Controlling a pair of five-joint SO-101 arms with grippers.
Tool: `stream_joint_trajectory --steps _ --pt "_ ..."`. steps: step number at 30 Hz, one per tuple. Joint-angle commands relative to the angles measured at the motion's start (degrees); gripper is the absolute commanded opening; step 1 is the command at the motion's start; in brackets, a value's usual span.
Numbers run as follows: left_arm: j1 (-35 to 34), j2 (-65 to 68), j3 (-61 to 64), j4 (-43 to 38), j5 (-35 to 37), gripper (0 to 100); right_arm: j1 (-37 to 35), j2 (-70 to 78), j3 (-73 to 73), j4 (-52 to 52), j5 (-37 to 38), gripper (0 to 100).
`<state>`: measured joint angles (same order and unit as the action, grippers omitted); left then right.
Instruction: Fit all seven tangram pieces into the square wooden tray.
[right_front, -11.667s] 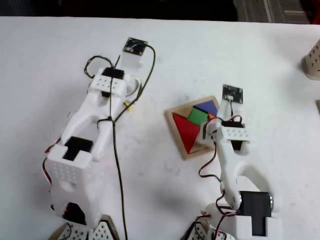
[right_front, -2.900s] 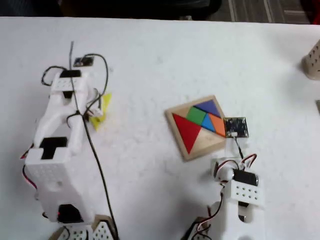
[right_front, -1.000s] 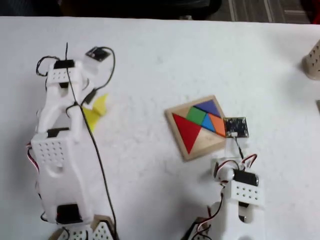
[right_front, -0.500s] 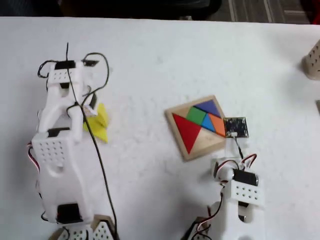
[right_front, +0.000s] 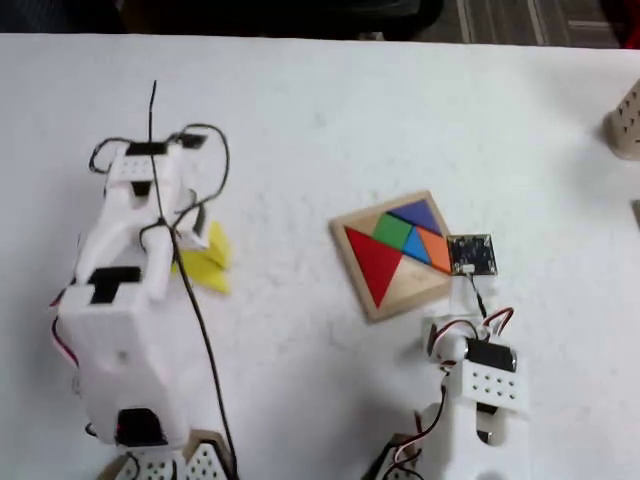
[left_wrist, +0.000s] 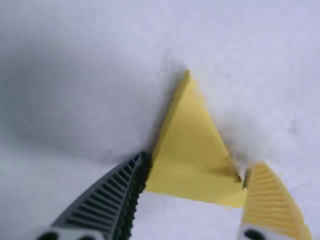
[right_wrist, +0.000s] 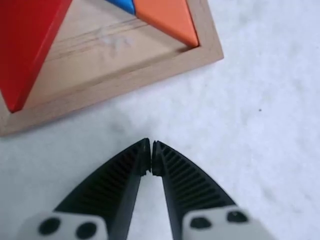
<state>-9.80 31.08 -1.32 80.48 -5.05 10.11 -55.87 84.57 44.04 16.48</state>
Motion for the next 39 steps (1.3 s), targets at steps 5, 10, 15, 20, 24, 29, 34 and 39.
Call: stream_joint_trajectory --steps 5,10,15,20,24,29,34,39 --pt "3.2 -17.9 23.1 -10.3 3.6 43 0.0 -1.2 -0.2 -1.0 0.5 2.1" --pt "1.0 -18.1 25.1 -12.5 4.9 43 0.0 -1.3 -0.2 -1.0 0.5 2.1" --pt "-0.5 -18.4 26.9 -12.2 7.4 43 0.0 -1.3 -0.2 -1.0 0.5 2.1" --pt "-0.4 -18.6 28.5 -11.2 17.2 44 0.0 -1.3 -0.2 -1.0 0.5 2.1" --pt "1.0 -18.1 28.7 -8.2 20.4 43 0.0 -1.3 -0.2 -1.0 0.5 2.1" --pt "3.3 -18.1 28.6 -7.5 24.1 43 -0.1 -1.3 -0.2 -1.0 0.5 2.1" --pt "7.0 -18.1 28.5 -8.7 25.0 43 -0.1 -1.3 -0.2 -1.0 0.5 2.1" --pt "7.0 -18.1 27.4 -12.0 25.0 43 0.0 -1.2 -0.2 -1.0 0.5 2.1"
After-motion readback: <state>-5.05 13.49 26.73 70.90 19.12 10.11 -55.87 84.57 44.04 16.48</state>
